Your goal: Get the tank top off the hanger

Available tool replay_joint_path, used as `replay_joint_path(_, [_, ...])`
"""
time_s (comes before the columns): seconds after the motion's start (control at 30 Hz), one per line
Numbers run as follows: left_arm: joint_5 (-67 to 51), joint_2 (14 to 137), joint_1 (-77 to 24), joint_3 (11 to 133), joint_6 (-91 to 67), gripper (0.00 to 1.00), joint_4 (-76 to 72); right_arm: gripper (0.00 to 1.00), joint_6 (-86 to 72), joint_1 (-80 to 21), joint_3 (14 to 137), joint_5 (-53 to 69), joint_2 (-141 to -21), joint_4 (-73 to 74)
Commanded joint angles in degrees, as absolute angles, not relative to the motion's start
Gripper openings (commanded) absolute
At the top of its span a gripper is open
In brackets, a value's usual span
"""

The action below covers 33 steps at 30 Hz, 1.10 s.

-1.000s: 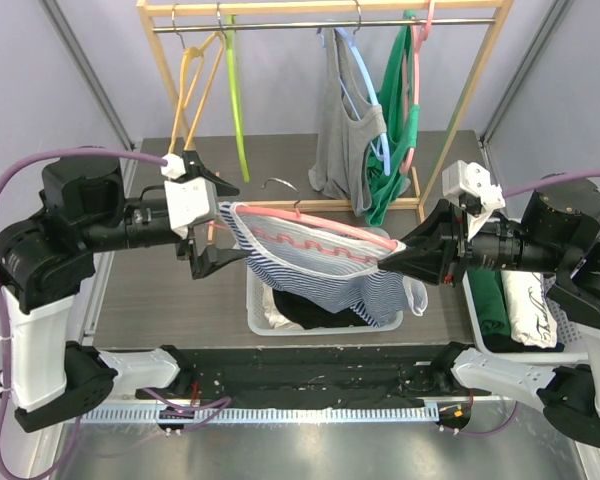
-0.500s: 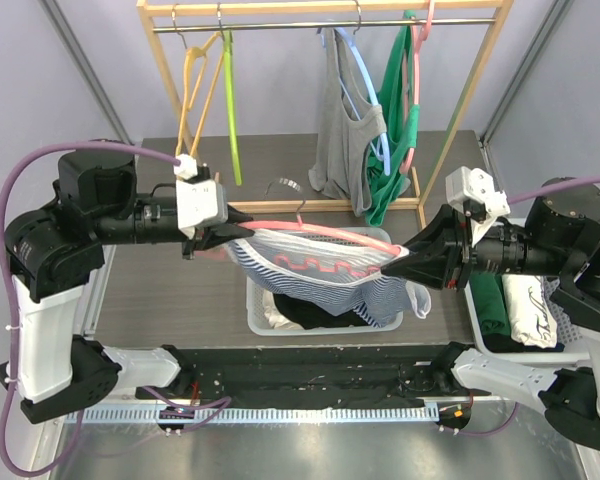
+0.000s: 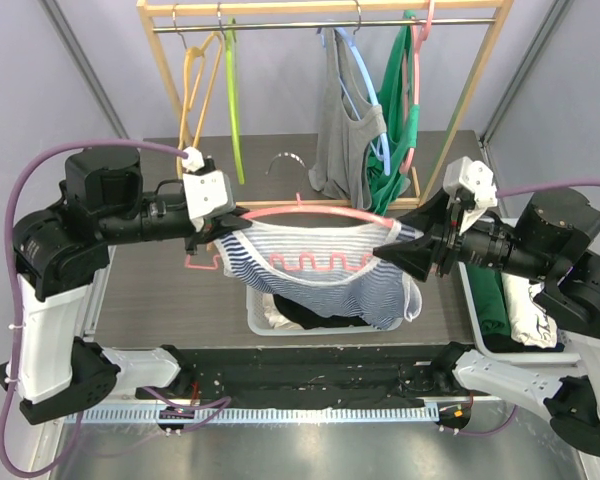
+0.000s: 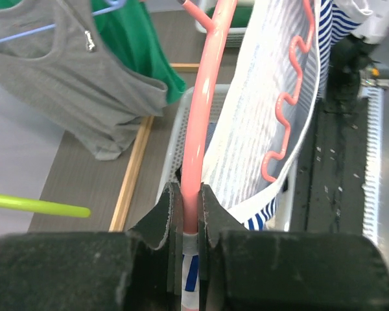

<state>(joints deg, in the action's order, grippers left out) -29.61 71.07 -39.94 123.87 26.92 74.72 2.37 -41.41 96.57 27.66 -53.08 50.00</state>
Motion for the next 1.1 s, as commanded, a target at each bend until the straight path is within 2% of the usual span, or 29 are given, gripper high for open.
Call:
replay_joint_path(0.0, [-13.9,70.4,-40.6,121.1,21.0,0.00,58.5,0.57,0.7,-41.7,95.1,12.8,-51.4,41.3])
replay_joint_path(0.03, [-11.4,70.5,-40.7,120.6,21.4,0.00,57.0,0.60,0.4,-41.7,94.9,10.0,-50.7,41.2])
replay_joint_path(0.07, [-9.2,70.5,-40.8,119.6,22.2,0.00,55.5,0.72,0.1,-41.7,94.7,7.5,-50.3,40.5])
replay_joint_path(0.23, [1.2,71.3,-42.5,118.3,24.9,0.00,50.7,0.75,-1.9,-41.7,91.1,-7.2,-43.8,35.3])
replay_joint_path(0.33, [1.7,71.3,-42.8,118.0,26.1,0.00,50.6,0.78,-3.1,-41.7,86.9,-15.3,-39.0,31.7])
replay_joint_path(0.47, [1.5,70.9,-43.0,117.9,27.5,0.00,51.2,0.78,-5.2,-41.7,82.0,-17.9,-35.1,30.1])
replay_joint_path(0.6, [1.5,70.7,-43.0,118.0,28.5,0.00,51.6,0.71,-8.3,-41.7,79.5,-12.5,-34.1,29.4])
replay_joint_path(0.7, [0.8,70.8,-43.0,118.5,28.5,0.00,52.0,0.61,-10.5,-41.7,77.5,-7.5,-34.7,27.1])
replay_joint_path(0.73, [0.4,70.8,-42.9,118.7,28.5,0.00,52.3,0.53,-11.0,-41.7,77.2,-6.6,-35.2,25.7])
replay_joint_path(0.8, [0.2,70.8,-43.0,119.0,28.6,0.00,52.8,0.47,-12.2,-41.7,76.2,-5.3,-36.8,24.1])
replay_joint_path(0.9, [-1.6,70.4,-43.0,119.3,28.6,0.00,53.5,0.47,-14.7,-41.6,75.5,-3.3,-39.0,20.8])
replay_joint_path(1.07, [-2.5,69.5,-43.0,119.1,29.3,0.00,55.0,0.55,-18.0,-41.7,75.3,-1.9,-43.0,16.2])
